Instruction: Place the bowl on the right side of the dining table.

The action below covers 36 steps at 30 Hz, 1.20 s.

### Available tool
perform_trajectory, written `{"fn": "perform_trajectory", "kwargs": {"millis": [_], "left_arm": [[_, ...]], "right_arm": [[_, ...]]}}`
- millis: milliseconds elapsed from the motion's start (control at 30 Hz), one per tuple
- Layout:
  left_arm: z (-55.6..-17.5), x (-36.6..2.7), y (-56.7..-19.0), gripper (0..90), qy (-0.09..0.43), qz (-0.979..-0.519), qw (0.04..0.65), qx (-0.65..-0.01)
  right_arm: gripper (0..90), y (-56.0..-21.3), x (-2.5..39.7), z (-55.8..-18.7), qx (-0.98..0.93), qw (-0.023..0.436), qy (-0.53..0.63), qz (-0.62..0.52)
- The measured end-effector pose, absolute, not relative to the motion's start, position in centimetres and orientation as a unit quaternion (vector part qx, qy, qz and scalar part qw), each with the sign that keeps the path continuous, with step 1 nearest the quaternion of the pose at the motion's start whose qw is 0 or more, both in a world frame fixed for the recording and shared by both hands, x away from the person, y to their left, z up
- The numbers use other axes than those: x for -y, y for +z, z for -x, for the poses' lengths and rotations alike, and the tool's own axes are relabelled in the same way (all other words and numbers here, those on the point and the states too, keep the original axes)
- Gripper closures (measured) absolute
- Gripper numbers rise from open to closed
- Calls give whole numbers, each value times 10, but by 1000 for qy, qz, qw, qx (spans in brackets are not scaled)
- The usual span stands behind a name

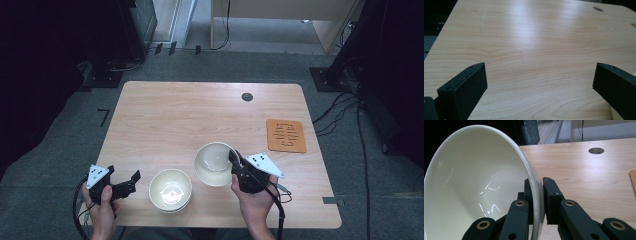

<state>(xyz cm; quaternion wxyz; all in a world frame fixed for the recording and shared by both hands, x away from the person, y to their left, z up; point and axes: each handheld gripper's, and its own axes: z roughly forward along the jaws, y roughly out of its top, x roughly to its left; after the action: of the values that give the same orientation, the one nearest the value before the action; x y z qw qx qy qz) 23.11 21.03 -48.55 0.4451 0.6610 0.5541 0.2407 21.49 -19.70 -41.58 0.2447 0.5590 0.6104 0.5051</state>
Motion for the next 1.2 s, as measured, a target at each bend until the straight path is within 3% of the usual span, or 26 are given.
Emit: {"fn": "perform_trajectory", "kwargs": {"millis": [1200], "left_arm": [[-248, -211, -514, 0, 224, -693, 344, -593]], "right_arm": [[826, -418, 247, -227, -564, 276, 490, -605]]}}
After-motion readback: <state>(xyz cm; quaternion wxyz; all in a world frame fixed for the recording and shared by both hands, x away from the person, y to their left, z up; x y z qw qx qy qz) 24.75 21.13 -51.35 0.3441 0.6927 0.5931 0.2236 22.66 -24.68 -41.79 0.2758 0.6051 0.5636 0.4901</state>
